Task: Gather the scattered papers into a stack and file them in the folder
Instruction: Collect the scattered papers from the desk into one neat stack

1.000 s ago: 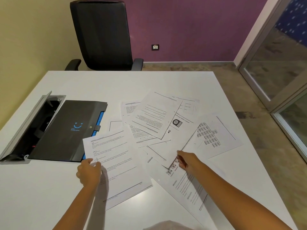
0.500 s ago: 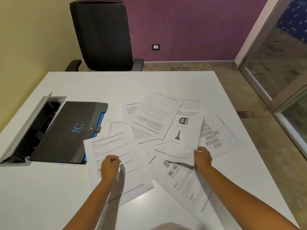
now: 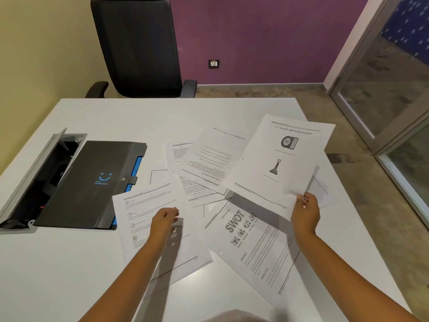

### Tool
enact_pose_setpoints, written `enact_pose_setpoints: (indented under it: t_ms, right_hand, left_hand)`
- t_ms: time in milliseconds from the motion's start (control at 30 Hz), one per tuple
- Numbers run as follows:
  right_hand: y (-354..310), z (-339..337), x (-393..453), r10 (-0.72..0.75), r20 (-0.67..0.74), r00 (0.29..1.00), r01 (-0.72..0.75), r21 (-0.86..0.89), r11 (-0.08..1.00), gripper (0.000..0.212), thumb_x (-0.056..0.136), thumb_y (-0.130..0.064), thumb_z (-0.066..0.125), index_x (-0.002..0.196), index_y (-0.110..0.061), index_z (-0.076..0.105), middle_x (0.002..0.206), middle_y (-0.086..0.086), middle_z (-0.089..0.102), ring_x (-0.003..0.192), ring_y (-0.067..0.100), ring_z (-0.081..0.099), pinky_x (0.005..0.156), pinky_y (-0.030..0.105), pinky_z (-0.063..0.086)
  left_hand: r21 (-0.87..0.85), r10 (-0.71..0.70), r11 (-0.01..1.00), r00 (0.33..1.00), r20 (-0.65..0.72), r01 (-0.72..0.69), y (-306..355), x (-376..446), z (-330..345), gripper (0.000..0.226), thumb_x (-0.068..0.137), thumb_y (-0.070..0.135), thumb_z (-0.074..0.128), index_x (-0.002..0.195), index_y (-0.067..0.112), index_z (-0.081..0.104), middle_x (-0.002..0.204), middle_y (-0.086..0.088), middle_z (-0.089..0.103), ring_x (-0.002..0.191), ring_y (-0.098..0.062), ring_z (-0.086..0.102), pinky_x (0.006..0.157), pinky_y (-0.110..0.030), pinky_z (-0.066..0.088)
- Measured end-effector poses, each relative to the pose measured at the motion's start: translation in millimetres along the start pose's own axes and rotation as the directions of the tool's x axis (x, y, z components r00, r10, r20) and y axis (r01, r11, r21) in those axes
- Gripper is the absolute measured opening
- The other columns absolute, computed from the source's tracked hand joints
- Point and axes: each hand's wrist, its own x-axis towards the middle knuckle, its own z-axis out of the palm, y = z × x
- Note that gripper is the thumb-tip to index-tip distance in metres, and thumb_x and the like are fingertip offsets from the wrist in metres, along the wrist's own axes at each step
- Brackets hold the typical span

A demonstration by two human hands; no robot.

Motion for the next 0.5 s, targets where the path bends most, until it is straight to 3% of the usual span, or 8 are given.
enact_pose_setpoints:
  t_ms: [133,233,333,400,500]
  right_hand:
    - [-1,15,-20,0.008,0.17,0.985,0.0,-0.043,0.999,0.02,0.097,-0.01,0.041,0.108,-0.003,0.057,0.108,0.019,0.061,0.094,0.028,0.056,0.077,0.03,0.042]
    - [3,31,-43,0.038,0.358,0.933,0.0,-0.106,0.994,0.018,0.095,-0.01,0.047,0.109,-0.006,0.058,0.096,0.008,0.06,0.086,0.022,0.055,0.067,0.025,0.043]
    - [2,48,-59,0.111,0.57,0.814,-0.031,-0.148,0.989,0.018,0.094,-0.011,0.051,0.111,-0.008,0.058,0.095,0.004,0.062,0.085,0.019,0.057,0.061,0.02,0.043]
    - [-1,59,-63,0.173,0.657,0.734,-0.009,-0.245,0.969,0.013,0.095,-0.02,0.051,0.105,-0.014,0.057,0.092,0.001,0.06,0.08,0.018,0.057,0.057,0.019,0.042]
    - [-3,77,-62,0.317,0.691,0.649,-0.091,-0.344,0.935,0.024,0.096,-0.035,0.045,0.082,-0.018,0.053,0.068,-0.001,0.052,0.05,0.012,0.048,0.045,0.021,0.037]
  left_hand:
    - [-0.075,-0.093,0.992,0.989,0.114,0.102,10,-5,5,0.035,0.096,0.038,0.04,0.097,0.009,0.062,0.103,-0.011,0.065,0.09,-0.029,0.065,0.079,-0.038,0.052]
    - [-0.207,-0.077,0.97,0.966,0.245,0.13,11,-6,3,0.05,0.095,0.046,0.033,0.116,0.008,0.056,0.103,-0.011,0.065,0.088,-0.028,0.063,0.07,-0.035,0.056]
    - [0.013,-0.034,0.999,0.987,0.157,0.032,9,0,-3,0.052,0.094,0.046,0.038,0.135,0.014,0.044,0.133,-0.01,0.053,0.116,-0.03,0.053,0.098,-0.04,0.043]
    - [0.151,-0.015,0.988,0.995,0.099,0.0,4,5,-8,0.049,0.093,0.039,0.046,0.135,0.014,0.044,0.134,-0.012,0.053,0.111,-0.03,0.054,0.094,-0.039,0.042]
    - [0.037,-0.099,0.995,0.994,0.048,0.097,-8,10,-19,0.046,0.092,0.022,0.053,0.134,0.007,0.043,0.13,-0.018,0.054,0.107,-0.032,0.053,0.096,-0.044,0.042]
